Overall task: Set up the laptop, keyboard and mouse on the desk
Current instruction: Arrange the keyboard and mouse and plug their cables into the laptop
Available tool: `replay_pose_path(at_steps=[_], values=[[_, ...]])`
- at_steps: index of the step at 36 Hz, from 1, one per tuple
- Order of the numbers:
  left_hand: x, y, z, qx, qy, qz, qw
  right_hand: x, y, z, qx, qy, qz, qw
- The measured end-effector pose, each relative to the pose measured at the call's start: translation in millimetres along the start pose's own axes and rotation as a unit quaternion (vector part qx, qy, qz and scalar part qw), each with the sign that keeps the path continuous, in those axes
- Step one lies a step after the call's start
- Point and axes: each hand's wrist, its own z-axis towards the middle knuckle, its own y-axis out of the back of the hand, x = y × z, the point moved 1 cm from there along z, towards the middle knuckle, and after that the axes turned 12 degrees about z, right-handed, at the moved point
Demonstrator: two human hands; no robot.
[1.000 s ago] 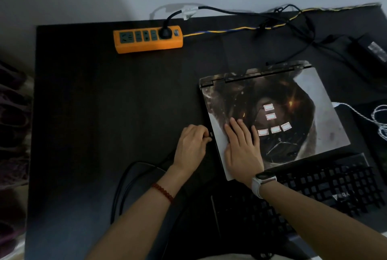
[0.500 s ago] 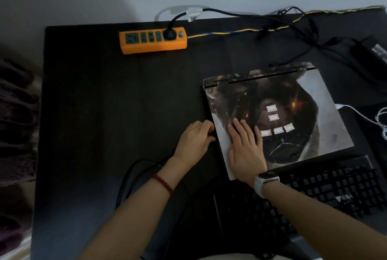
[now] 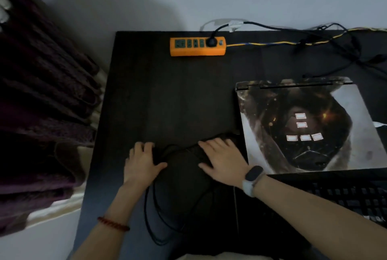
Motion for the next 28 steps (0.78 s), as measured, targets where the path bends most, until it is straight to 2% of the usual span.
replay_pose_path(at_steps=[2, 6, 10, 13, 17, 20, 22, 24, 28], values=[[5.3, 1.4, -1.8, 0.009, 0.007, -0.040, 0.999, 12.2, -9.7, 17.1, 0.047, -0.020, -0.023, 0.998], [4.5, 15.1, 14.2, 0.007, -0.038, 0.042, 0.998, 23.0, -13.4, 44.3, 0.046, -0.036, -0.011, 0.998], [-3.0, 43.6, 49.3, -0.048, -0.038, 0.074, 0.995, 19.3, -1.4, 70.8, 0.040, -0.078, 0.006, 0.996], [-17.6, 74.7, 79.9, -0.111, -0.056, 0.063, 0.990, 12.3, 9.6, 94.0, -0.015, -0.151, 0.059, 0.987], [-50.7, 111.4, 109.4, -0.203, -0.090, 0.036, 0.974, -4.0, 32.6, 115.2, -0.111, -0.301, 0.199, 0.926], [-78.9, 117.9, 123.9, -0.256, -0.122, 0.010, 0.959, -21.2, 43.8, 121.6, -0.171, -0.341, 0.278, 0.881], [-92.4, 110.8, 133.7, -0.237, -0.148, -0.025, 0.960, -31.8, 45.4, 122.6, -0.189, -0.349, 0.315, 0.862], [-97.1, 95.7, 142.0, -0.176, -0.168, -0.017, 0.970, -38.3, 41.6, 121.2, -0.177, -0.349, 0.343, 0.854], [-82.5, 60.5, 150.6, -0.055, -0.148, 0.074, 0.985, -38.9, 29.9, 109.2, -0.106, -0.281, 0.290, 0.909]])
